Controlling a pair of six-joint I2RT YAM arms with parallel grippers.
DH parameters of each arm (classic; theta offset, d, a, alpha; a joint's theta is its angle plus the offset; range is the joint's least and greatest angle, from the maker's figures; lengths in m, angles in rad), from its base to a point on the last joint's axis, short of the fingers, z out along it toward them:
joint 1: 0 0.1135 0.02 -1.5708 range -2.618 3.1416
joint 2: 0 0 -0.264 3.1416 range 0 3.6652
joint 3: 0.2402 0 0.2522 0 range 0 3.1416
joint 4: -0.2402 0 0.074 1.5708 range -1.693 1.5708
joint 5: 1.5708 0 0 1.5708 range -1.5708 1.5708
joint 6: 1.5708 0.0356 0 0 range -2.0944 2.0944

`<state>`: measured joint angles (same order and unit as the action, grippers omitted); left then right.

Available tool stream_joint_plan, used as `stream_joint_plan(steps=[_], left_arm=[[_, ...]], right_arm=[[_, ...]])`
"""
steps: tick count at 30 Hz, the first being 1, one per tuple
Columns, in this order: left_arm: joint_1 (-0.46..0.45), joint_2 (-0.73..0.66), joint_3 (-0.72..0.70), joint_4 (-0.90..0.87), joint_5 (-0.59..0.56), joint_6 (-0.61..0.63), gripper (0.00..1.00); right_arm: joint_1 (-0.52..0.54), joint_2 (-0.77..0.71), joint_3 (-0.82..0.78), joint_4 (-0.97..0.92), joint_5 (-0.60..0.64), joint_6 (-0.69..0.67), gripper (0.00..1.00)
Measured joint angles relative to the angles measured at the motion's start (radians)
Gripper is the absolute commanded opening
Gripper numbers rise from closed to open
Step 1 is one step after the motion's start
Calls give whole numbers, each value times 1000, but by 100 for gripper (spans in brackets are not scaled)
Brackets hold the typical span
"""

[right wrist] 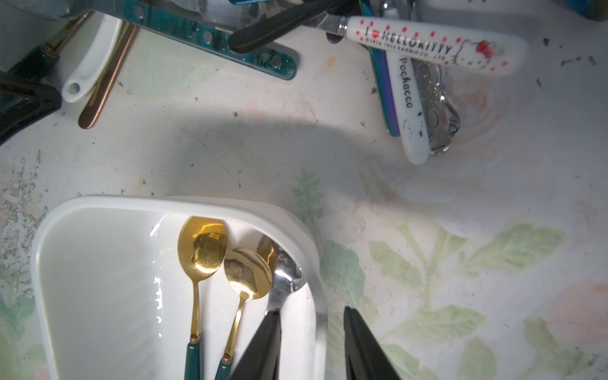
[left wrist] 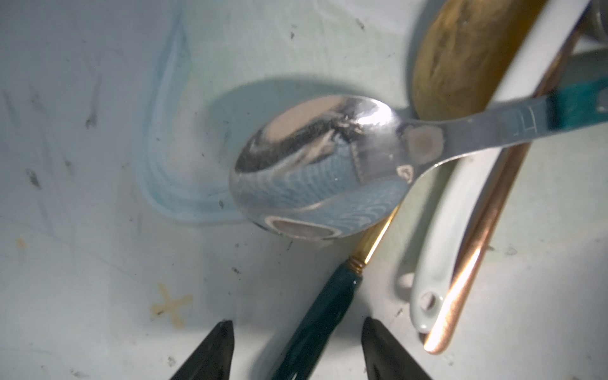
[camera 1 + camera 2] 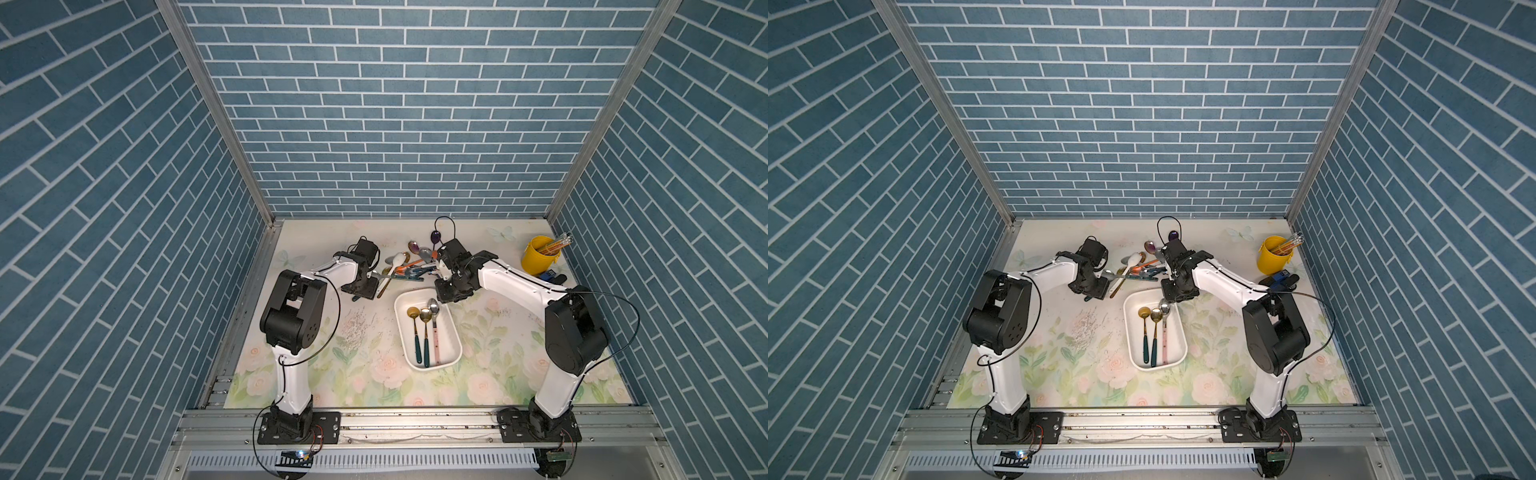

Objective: Put the spoon into the storage box
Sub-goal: Pick up the spoon from the center of the board.

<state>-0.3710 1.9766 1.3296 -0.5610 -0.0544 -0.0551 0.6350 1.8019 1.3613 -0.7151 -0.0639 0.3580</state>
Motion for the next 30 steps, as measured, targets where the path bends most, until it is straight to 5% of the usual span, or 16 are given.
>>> stream_joint_plan(steps=[15, 30], left_arm=[[-1, 4, 0, -13, 13, 4, 25], [1, -4, 0, -95, -112, -38, 14]], right_arm=[[0, 0, 0, -6, 0, -12, 36], [0, 0, 0, -2, -3, -18, 36]])
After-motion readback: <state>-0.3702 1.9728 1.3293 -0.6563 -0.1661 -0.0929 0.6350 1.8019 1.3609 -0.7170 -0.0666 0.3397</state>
